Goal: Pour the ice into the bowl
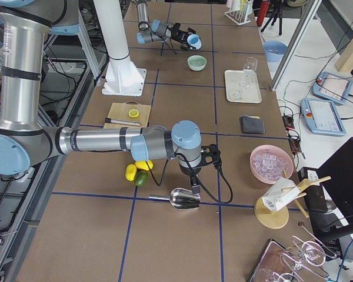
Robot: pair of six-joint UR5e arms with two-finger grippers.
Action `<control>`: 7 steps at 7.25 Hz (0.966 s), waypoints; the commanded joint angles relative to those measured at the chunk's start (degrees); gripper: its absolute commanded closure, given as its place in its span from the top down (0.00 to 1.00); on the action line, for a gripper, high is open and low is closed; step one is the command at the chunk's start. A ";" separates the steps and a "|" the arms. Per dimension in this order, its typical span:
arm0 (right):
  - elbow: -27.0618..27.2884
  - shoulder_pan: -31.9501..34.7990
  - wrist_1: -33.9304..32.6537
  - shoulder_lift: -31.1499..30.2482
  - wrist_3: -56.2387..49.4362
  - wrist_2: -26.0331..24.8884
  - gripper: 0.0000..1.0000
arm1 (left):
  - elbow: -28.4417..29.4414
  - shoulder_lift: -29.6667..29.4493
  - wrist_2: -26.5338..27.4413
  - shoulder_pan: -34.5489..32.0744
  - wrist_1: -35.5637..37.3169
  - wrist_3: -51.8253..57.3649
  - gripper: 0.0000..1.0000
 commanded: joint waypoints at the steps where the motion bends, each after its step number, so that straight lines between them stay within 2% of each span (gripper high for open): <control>1: 0.02 0.00 0.00 0.00 0.00 0.03 1.00 | -0.43 -0.19 0.16 0.91 -0.62 -22.81 0.00; 2: 0.10 0.00 0.00 0.00 0.00 0.03 1.00 | -0.61 -0.98 0.24 1.00 -1.49 -28.39 0.00; 4: 0.10 0.00 0.00 0.00 0.00 -0.06 1.00 | -1.49 -0.20 0.16 0.83 -1.33 -28.53 0.00; 7: 0.02 0.00 0.00 0.00 -0.09 -0.14 1.00 | -1.58 8.91 0.07 -1.01 -1.59 -35.70 0.00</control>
